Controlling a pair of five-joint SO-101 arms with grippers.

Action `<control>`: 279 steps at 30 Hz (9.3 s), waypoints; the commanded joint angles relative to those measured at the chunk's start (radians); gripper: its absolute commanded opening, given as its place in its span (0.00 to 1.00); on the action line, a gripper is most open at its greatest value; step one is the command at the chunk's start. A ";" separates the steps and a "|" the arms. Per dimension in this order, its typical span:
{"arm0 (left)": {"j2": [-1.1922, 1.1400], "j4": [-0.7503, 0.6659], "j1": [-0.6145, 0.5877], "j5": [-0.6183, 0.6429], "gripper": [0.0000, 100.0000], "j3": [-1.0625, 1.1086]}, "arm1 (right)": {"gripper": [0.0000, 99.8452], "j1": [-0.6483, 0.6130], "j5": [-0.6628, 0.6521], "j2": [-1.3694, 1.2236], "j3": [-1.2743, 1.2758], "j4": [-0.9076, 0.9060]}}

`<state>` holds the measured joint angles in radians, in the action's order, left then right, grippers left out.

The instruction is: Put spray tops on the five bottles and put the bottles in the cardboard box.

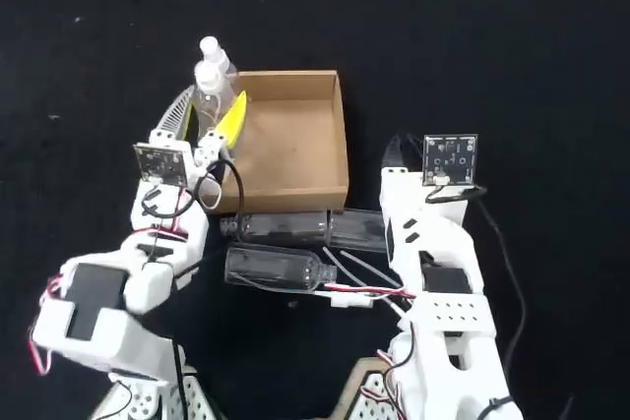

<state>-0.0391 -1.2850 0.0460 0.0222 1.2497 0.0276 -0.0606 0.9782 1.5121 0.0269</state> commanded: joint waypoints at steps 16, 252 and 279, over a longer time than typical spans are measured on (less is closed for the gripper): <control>-0.293 -0.173 0.015 -0.002 0.03 -0.150 | 0.03 -0.015 -0.009 0.007 -0.008 0.032; 0.726 2.110 0.467 -0.712 0.28 -0.255 | 0.03 0.078 0.002 0.007 -0.028 0.034; 0.660 2.165 0.499 -0.703 0.27 -0.266 | 0.03 0.044 -0.008 0.007 -0.025 0.034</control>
<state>0.5808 0.8661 0.5355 -0.6790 1.0518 0.0844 -0.0606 0.9782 1.5228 0.0361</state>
